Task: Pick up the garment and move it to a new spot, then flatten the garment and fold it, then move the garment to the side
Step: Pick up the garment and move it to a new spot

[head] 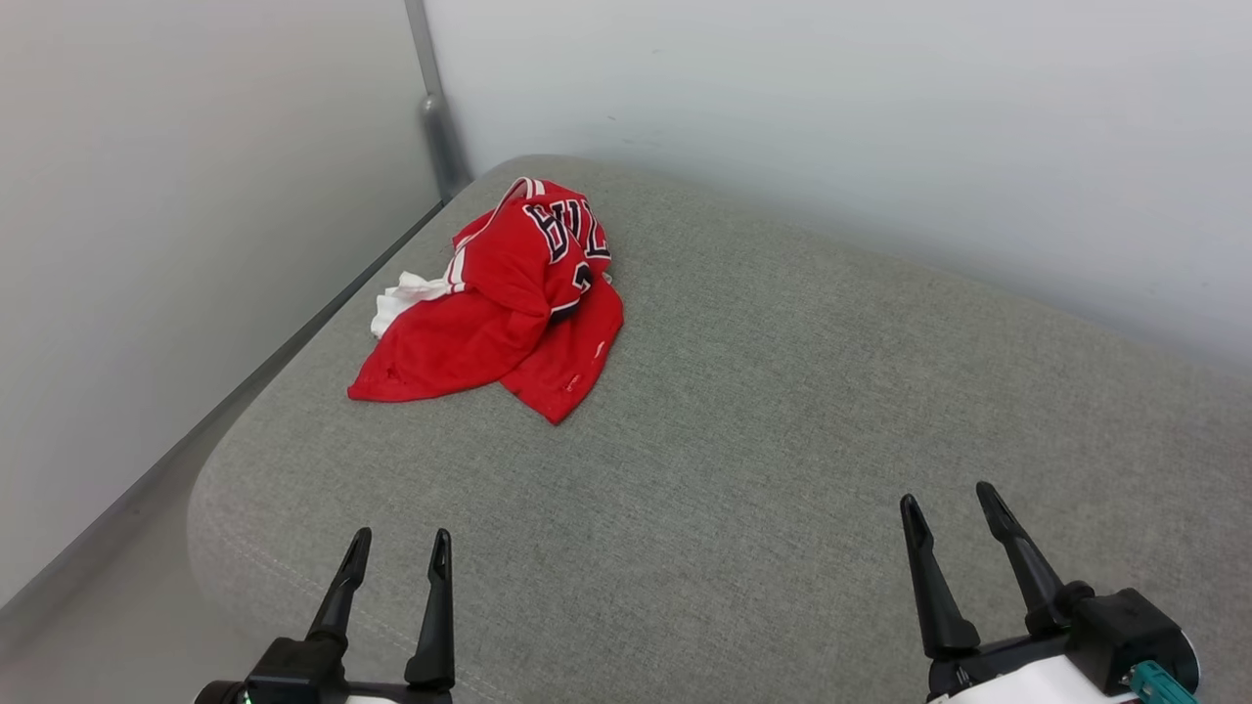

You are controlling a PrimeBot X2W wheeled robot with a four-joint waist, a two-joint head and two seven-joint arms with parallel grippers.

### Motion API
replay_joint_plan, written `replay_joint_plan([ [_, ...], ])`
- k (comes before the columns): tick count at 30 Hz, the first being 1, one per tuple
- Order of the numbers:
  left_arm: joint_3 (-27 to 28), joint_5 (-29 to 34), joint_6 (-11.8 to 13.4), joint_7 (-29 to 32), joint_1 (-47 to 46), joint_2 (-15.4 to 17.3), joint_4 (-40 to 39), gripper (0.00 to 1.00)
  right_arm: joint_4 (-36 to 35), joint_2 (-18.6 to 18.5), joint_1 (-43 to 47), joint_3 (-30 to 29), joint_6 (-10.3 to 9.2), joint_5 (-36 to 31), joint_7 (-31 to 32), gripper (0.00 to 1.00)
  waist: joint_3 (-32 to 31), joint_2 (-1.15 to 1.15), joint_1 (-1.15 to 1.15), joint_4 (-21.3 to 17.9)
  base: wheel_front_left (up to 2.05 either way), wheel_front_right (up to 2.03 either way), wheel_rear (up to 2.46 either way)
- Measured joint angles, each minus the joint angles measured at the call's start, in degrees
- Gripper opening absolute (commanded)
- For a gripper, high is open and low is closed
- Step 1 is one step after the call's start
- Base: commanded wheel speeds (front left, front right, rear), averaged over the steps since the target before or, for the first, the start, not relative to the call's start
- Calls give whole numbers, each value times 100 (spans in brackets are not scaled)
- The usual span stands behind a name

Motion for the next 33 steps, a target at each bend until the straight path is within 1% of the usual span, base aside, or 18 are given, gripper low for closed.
replay_joint_plan([
  [9, 85, -203, -5, 0, -86, 0, 59, 100, -36, 0, -12, -19, 0, -103, 0, 100, 147, 0, 0, -97, 0, 0, 0],
  [14, 243, -189, -179, 0, -562, 8, 266, 100, -112, 1, -155, -65, 0, -350, 0, 100, 454, 0, 0, -184, 0, 0, 0],
  [16, 274, -183, -255, 0, -856, 90, 478, 100, -133, 1, -236, -66, 0, -452, 0, 100, 623, 0, 0, -235, 0, 0, 0],
  [18, 290, -222, -291, 0, -1237, 268, 773, 100, -170, 2, -321, -79, 0, -573, 0, 100, 812, 0, 0, -296, 0, 0, 0],
  [21, 153, -345, -327, 1, -1925, 778, 1315, 100, -218, 3, -437, -101, 0, -753, 0, 100, 1115, 0, 0, -411, 0, 0, 0],
  [23, -15, -681, -334, 96, -2450, 1191, 1629, 100, -255, 3, -515, -141, 0, -857, 0, 100, 1325, 0, 1, -504, 0, 0, 0],
  [25, -269, -987, -337, 326, -3003, 1731, 1808, 100, -302, -11, -599, -164, 0, -968, 0, 100, 1544, 0, 1, -603, 0, 0, 0],
  [29, -836, -1702, -345, 1067, -3919, 2753, 2053, 100, -432, -71, -794, -267, 0, -1042, 1, 100, 2012, 0, 1, -815, 0, 0, 0],
  [33, -1306, -2463, -346, 1953, -4671, 3613, 2221, 100, -505, -124, -851, -301, 0, -1110, 0, 100, 2434, 0, 1, -1070, 0, 0, 0],
])
